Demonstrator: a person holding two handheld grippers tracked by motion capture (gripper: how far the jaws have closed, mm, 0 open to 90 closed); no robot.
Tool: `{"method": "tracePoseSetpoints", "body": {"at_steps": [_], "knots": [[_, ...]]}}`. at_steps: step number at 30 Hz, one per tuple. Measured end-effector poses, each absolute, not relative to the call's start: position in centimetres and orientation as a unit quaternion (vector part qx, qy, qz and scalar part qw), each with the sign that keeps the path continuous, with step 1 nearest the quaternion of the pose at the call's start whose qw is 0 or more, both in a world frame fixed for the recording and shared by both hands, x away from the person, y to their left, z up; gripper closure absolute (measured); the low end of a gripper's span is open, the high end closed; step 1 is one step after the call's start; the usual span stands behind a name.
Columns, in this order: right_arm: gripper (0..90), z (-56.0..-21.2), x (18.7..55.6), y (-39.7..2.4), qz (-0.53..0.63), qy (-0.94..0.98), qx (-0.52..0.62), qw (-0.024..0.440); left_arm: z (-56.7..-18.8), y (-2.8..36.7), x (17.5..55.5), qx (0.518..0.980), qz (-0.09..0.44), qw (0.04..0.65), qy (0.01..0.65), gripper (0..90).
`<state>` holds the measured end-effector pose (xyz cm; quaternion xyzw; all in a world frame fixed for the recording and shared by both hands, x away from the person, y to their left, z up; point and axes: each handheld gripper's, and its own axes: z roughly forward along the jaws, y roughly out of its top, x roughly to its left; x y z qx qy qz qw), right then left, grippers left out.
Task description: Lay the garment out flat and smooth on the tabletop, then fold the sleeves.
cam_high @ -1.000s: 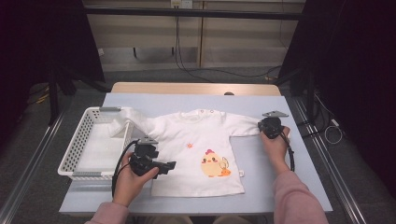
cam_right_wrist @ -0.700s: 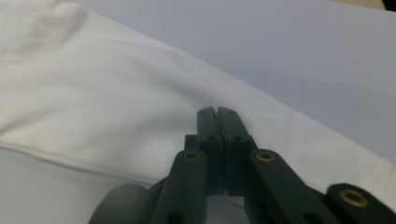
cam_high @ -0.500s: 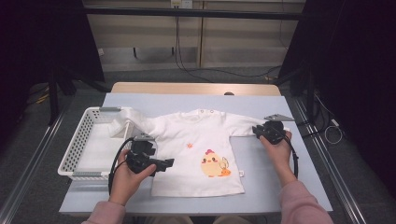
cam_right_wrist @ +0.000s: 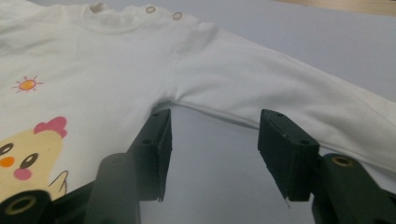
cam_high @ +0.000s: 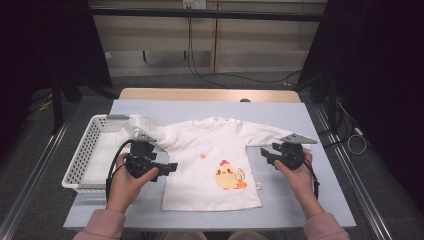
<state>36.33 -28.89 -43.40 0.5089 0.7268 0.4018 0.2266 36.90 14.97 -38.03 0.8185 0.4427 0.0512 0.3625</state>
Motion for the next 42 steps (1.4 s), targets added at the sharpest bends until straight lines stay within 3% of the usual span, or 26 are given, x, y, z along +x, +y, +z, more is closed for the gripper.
{"method": "tracePoseSetpoints", "body": {"at_steps": [1, 2, 15, 31, 42], "knots": [[42.2, -43.4, 36.1, -28.8, 0.403, 0.728, 0.507, 0.225, -37.9, 15.3, 37.1, 0.832, 0.051, 0.351, 0.426, 11.4], [41.4, -43.5, 36.0, -28.7, 0.406, 0.728, 0.506, 0.220, -38.0, 15.0, 37.0, 0.816, 0.050, 0.366, 0.444, 11.4], [24.5, -43.4, 34.4, -27.9, 0.426, 0.734, 0.486, 0.209, -36.1, 16.5, 38.5, 0.814, 0.062, 0.356, 0.455, 10.6], [15.7, -43.4, 33.4, -28.0, 0.443, 0.727, 0.486, 0.198, -34.9, 18.4, 39.8, 0.801, 0.071, 0.353, 0.479, 10.2], [14.5, -43.3, 32.6, -28.0, 0.449, 0.728, 0.478, 0.199, -33.9, 19.4, 40.5, 0.792, 0.076, 0.351, 0.494, 10.0]]}}
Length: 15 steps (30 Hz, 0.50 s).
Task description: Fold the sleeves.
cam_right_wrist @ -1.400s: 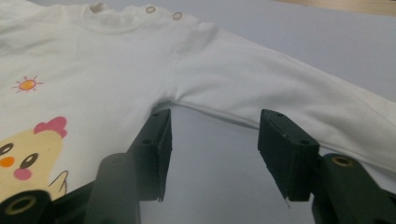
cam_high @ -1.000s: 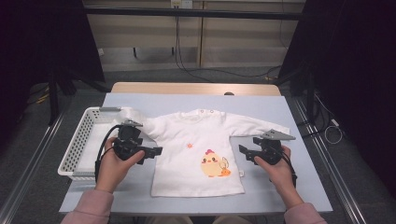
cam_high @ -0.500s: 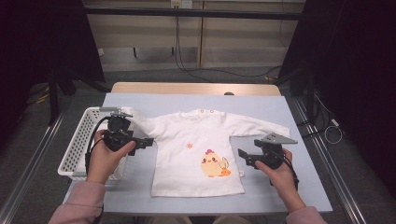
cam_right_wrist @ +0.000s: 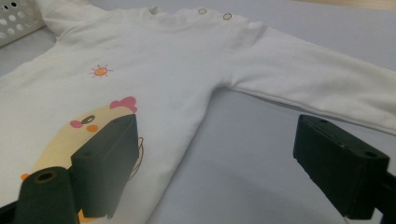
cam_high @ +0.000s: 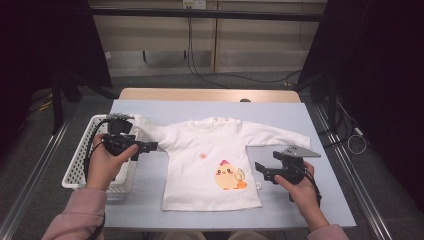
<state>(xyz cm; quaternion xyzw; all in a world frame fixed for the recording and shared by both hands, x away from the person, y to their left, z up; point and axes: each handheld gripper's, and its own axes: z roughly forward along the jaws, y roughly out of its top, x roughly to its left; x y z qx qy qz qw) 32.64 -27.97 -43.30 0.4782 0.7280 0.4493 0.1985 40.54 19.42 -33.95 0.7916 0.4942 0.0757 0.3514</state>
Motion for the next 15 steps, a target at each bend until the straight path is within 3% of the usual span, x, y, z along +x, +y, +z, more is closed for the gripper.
{"method": "tracePoseSetpoints", "body": {"at_steps": [15], "knots": [[13.4, -43.7, 32.5, -27.6, 0.452, 0.731, 0.475, 0.187, -33.8, 20.4, 41.6, 0.787, 0.082, 0.347, 0.503, 9.9]]}}
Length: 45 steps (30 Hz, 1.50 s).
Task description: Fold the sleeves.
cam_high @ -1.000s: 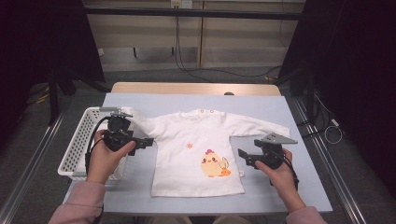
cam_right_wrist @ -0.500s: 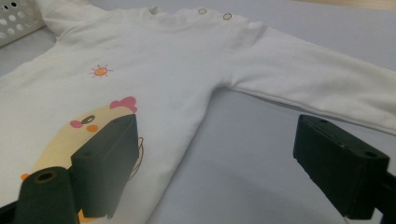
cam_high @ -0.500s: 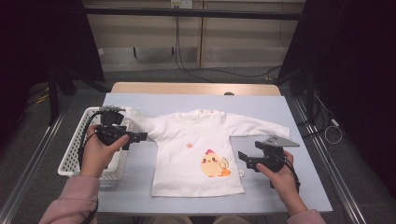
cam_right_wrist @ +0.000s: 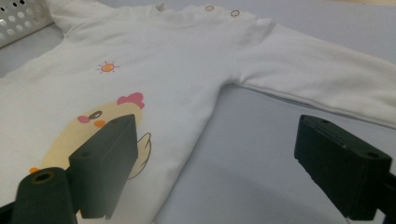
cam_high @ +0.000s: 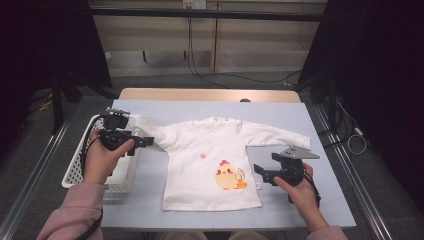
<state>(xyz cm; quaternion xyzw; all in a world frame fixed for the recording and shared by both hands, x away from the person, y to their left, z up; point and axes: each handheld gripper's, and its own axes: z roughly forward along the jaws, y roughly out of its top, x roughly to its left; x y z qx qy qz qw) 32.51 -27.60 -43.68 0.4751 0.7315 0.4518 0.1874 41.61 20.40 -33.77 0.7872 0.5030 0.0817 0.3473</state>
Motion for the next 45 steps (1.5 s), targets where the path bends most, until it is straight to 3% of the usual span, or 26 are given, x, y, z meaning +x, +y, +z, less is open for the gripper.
{"method": "tracePoseSetpoints", "body": {"at_steps": [23, 40, 42, 43, 45], "knots": [[12.7, -43.6, 32.6, -27.7, 0.456, 0.737, 0.463, 0.188, -34.5, 24.9, 43.9, 0.754, 0.108, 0.340, 0.552, 10.0], [12.7, -43.4, 32.5, -27.8, 0.460, 0.736, 0.459, 0.188, -37.5, 27.6, 46.5, 0.717, 0.131, 0.323, 0.603, 12.9], [12.7, -43.4, 32.5, -27.8, 0.460, 0.736, 0.460, 0.188, -37.9, 28.2, 46.8, 0.738, 0.122, 0.299, 0.592, 13.0], [12.8, -43.4, 32.5, -27.8, 0.460, 0.735, 0.461, 0.188, -38.4, 27.8, 46.9, 0.713, 0.130, 0.316, 0.613, 13.3], [12.7, -43.4, 32.5, -27.8, 0.460, 0.735, 0.461, 0.189, -38.9, 27.9, 47.1, 0.714, 0.129, 0.308, 0.615, 14.1]]}}
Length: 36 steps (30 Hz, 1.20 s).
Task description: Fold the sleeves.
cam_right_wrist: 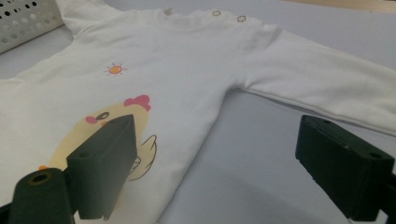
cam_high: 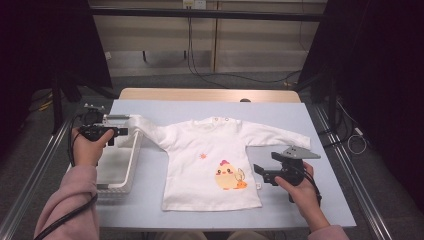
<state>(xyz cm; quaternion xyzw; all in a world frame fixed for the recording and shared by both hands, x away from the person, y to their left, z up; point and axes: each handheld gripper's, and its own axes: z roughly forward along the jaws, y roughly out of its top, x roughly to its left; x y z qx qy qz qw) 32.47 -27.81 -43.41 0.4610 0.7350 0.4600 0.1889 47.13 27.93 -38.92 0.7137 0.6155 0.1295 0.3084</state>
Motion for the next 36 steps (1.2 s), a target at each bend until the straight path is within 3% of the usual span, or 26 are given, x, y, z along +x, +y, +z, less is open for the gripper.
{"method": "tracePoseSetpoints", "body": {"at_steps": [7, 9, 11, 12, 24, 28, 32, 33, 36], "knots": [[12.7, -43.4, 32.4, -27.8, 0.462, 0.737, 0.456, 0.190, -40.5, 28.1, 47.8, 0.708, 0.136, 0.291, 0.629, 20.7], [12.8, -43.4, 32.4, -27.7, 0.462, 0.737, 0.456, 0.189, -40.6, 28.7, 48.0, 0.733, 0.135, 0.258, 0.614, 23.0], [12.8, -43.4, 32.4, -27.7, 0.461, 0.738, 0.456, 0.189, -40.9, 28.7, 48.1, 0.726, 0.151, 0.261, 0.618, 27.2], [12.8, -43.4, 32.4, -27.7, 0.461, 0.738, 0.455, 0.189, -41.1, 28.2, 48.1, 0.700, 0.150, 0.278, 0.640, 27.9], [13.0, -43.3, 32.4, -27.8, 0.459, 0.741, 0.453, 0.188, -42.9, 27.9, 48.9, 0.719, 0.160, 0.239, 0.633, 42.7], [13.0, -43.4, 32.5, -27.8, 0.459, 0.741, 0.452, 0.188, -43.0, 27.8, 49.1, 0.734, 0.159, 0.217, 0.623, 44.3], [13.1, -43.4, 32.5, -27.9, 0.459, 0.741, 0.453, 0.188, -43.3, 27.5, 49.2, 0.723, 0.152, 0.232, 0.633, 44.0], [13.2, -43.4, 32.5, -27.9, 0.460, 0.741, 0.452, 0.188, -43.1, 27.8, 49.2, 0.741, 0.144, 0.216, 0.620, 44.0], [13.3, -43.4, 32.5, -28.0, 0.459, 0.741, 0.454, 0.186, -43.3, 27.3, 49.2, 0.725, 0.148, 0.230, 0.632, 44.1]]}}
